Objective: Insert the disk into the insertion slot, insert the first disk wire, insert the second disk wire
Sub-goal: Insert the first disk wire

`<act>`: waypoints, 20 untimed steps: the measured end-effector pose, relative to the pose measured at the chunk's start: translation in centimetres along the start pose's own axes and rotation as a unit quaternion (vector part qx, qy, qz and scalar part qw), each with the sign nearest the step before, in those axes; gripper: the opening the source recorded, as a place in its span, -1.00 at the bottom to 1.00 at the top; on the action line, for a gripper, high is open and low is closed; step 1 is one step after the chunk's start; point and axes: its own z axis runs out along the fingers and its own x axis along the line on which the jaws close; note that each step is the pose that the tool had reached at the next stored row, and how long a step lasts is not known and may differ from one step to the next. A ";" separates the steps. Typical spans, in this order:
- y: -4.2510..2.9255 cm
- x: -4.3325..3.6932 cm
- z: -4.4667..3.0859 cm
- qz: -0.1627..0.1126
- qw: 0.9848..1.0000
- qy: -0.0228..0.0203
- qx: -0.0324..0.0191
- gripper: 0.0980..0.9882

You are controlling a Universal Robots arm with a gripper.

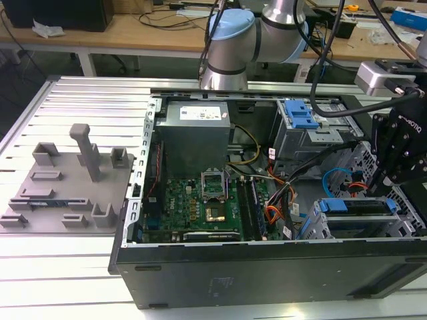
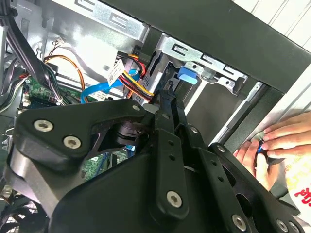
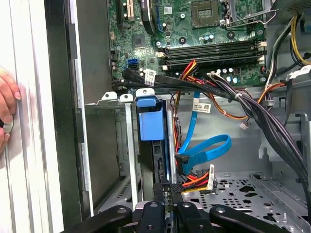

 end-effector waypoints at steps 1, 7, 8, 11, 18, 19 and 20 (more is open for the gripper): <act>0.00 0.00 0.00 0.000 1.000 0.000 0.000 -0.85; -0.01 0.09 0.05 0.000 1.000 0.000 0.000 -0.85; -0.01 0.11 0.06 0.000 1.000 0.000 0.000 -0.85; -0.02 0.25 0.15 0.000 1.000 0.000 0.000 -0.85; -0.02 0.24 0.46 0.000 1.000 0.000 0.000 -0.85; -0.02 0.25 0.51 0.000 1.000 0.000 0.000 -0.85; -0.02 0.26 0.55 0.000 1.000 0.000 0.000 -0.85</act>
